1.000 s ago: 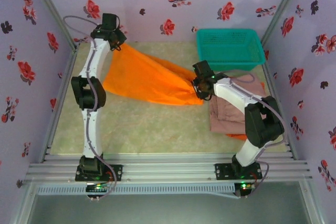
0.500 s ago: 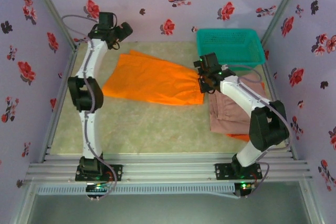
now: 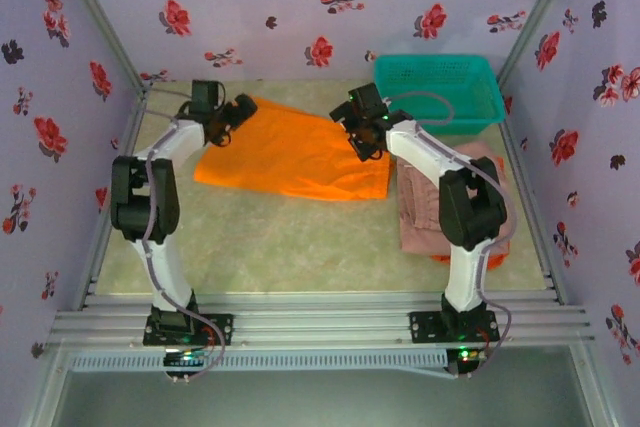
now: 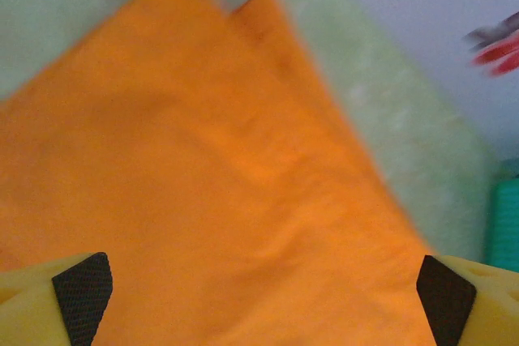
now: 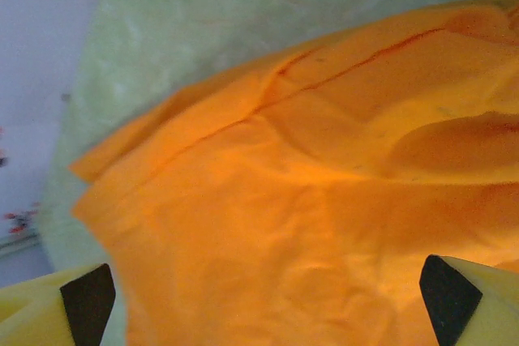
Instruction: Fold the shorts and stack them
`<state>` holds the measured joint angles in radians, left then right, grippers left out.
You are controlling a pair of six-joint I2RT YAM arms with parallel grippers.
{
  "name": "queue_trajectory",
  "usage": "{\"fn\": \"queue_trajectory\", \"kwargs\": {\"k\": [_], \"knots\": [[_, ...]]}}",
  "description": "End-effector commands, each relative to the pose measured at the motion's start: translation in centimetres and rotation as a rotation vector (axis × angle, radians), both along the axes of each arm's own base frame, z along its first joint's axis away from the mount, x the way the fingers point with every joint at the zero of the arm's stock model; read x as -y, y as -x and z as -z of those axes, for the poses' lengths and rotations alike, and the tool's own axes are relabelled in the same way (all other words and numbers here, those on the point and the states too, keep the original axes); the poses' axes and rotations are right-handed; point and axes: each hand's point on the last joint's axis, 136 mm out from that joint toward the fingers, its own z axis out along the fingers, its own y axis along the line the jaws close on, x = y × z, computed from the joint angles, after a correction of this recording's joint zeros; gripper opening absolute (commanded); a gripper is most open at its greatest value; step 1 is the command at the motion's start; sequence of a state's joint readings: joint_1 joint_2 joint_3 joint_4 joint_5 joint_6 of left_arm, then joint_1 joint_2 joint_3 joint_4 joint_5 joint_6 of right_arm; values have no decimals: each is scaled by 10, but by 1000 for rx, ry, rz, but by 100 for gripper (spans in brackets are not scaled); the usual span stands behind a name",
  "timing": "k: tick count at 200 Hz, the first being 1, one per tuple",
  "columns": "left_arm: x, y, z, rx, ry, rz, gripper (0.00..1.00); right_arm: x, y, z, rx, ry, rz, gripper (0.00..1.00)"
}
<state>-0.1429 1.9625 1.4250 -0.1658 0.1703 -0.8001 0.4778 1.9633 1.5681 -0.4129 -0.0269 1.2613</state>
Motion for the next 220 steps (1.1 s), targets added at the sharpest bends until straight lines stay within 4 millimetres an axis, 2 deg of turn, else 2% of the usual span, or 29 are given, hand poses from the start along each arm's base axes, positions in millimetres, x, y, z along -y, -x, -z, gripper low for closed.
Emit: {"fn": "queue_trajectory", "kwargs": {"k": [1, 18, 50, 100, 142, 179, 199, 209, 220], "knots": [[7, -1, 1, 51, 50, -11, 99, 17, 5, 30, -75, 94, -42, 99], [5, 11, 16, 37, 58, -23, 99, 23, 8, 47, -108, 125, -49, 99], [2, 36, 42, -3, 53, -32, 99, 22, 13, 75, -164, 145, -73, 99], [-22, 87, 74, -68, -27, -94, 100, 18, 23, 95, -205, 183, -113, 99], [-58, 149, 85, -105, -95, -197, 100, -18, 40, 87, -178, 166, -217, 99], [-93, 212, 86, -168, -178, -310, 99, -62, 76, 75, -104, 133, -326, 99], [-103, 230, 69, -142, -205, -332, 100, -69, 89, 60, -25, 190, -391, 99], [-104, 231, 56, -118, -205, -324, 100, -65, 91, 48, 35, 257, -420, 99], [-102, 229, 34, -66, -200, -306, 99, -54, 91, 31, 104, 356, -454, 99]]}}
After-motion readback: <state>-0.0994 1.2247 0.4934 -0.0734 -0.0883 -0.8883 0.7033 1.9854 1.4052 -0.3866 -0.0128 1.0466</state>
